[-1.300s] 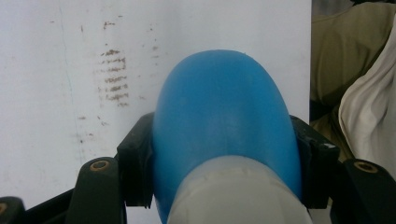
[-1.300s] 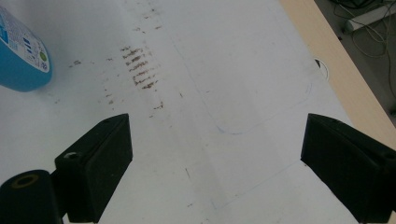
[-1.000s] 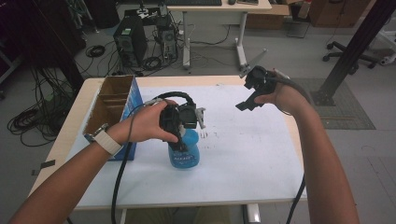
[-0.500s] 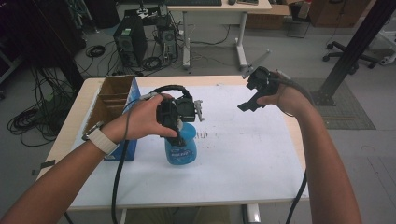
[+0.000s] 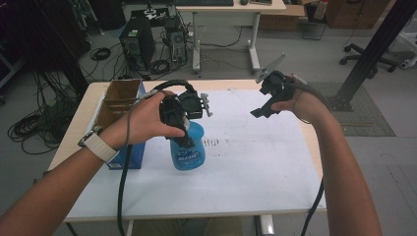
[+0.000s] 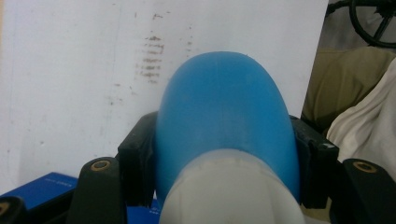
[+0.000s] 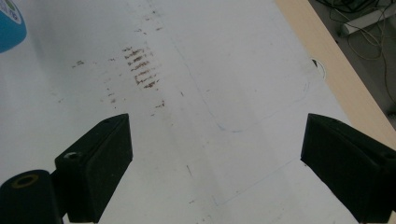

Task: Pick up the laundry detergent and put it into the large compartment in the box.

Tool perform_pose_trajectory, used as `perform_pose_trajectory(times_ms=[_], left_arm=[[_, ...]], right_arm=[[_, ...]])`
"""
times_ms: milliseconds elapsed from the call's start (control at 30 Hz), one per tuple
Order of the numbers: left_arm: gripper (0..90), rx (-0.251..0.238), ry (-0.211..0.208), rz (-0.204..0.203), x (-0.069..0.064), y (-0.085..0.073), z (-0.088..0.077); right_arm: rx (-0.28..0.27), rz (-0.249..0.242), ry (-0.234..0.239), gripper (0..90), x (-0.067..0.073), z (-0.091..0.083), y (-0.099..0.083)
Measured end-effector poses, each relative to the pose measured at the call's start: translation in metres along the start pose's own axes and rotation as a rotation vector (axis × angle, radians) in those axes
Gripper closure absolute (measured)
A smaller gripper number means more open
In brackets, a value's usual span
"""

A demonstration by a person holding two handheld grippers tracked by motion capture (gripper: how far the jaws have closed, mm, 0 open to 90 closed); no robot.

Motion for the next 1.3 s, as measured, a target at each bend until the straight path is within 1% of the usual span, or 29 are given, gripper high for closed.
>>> perform_pose_trajectory(times_ms=[100,133,167,233,300,633,733,767,900,933,967,1100,1233,1300], left_arm=[[37.1,-0.008,0.006,-0.034,0.001,-0.001,-0.004],[37.1,-0.006,0.008,-0.036,0.002,-0.001,-0.005],[37.1,0.000,0.010,-0.047,0.003,-0.002,-0.007],[37.2,-0.012,0.009,-0.078,0.005,-0.002,-0.009],[37.2,-0.010,0.011,-0.096,0.006,-0.003,-0.010],[37.3,-0.022,0.026,-0.161,0.011,-0.006,-0.023],[37.4,-0.028,0.031,-0.201,0.012,-0.007,-0.028],[37.4,-0.037,0.035,-0.224,0.014,-0.007,-0.030],[37.5,-0.036,0.052,-0.267,0.017,-0.009,-0.037],[37.4,-0.039,0.054,-0.284,0.018,-0.009,-0.039],[37.5,-0.040,0.055,-0.290,0.019,-0.010,-0.040],[37.5,-0.048,0.049,-0.362,0.025,-0.014,-0.047],[37.5,-0.043,0.056,-0.407,0.031,-0.018,-0.052],[37.6,-0.037,0.059,-0.437,0.034,-0.020,-0.054]], right_arm=[[0.000,0.000,-0.001,8.9,0.000,0.000,0.000],[-0.001,0.001,0.000,8.9,0.000,0.000,0.000],[-0.004,0.002,0.000,8.9,0.000,0.000,0.000],[-0.007,0.001,0.000,8.9,0.000,0.000,0.000],[-0.008,0.000,-0.001,8.9,0.000,-0.001,0.000],[-0.011,-0.003,-0.001,8.9,0.001,-0.001,0.001],[-0.010,-0.003,-0.002,8.9,0.002,-0.001,0.002],[-0.012,-0.003,-0.001,8.9,0.002,-0.001,0.002],[-0.014,-0.008,-0.001,8.9,0.004,-0.002,0.003],[-0.015,-0.008,-0.001,8.9,0.004,-0.002,0.003],[-0.016,-0.009,-0.003,8.9,0.004,-0.002,0.003],[-0.019,-0.010,-0.001,8.9,0.005,-0.003,0.003],[-0.020,-0.011,-0.002,8.9,0.005,-0.003,0.003],[-0.021,-0.010,-0.003,8.9,0.005,-0.004,0.003]])
Point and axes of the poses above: each handheld gripper's, and its own axes: z roughly forward along the jaws, y roughly out of its top, x roughly to its left, the point moved 7 cm from there along z, roughly forward along the jaws, and after that the axes turned 9 degrees about x, right-handed, at the moved point
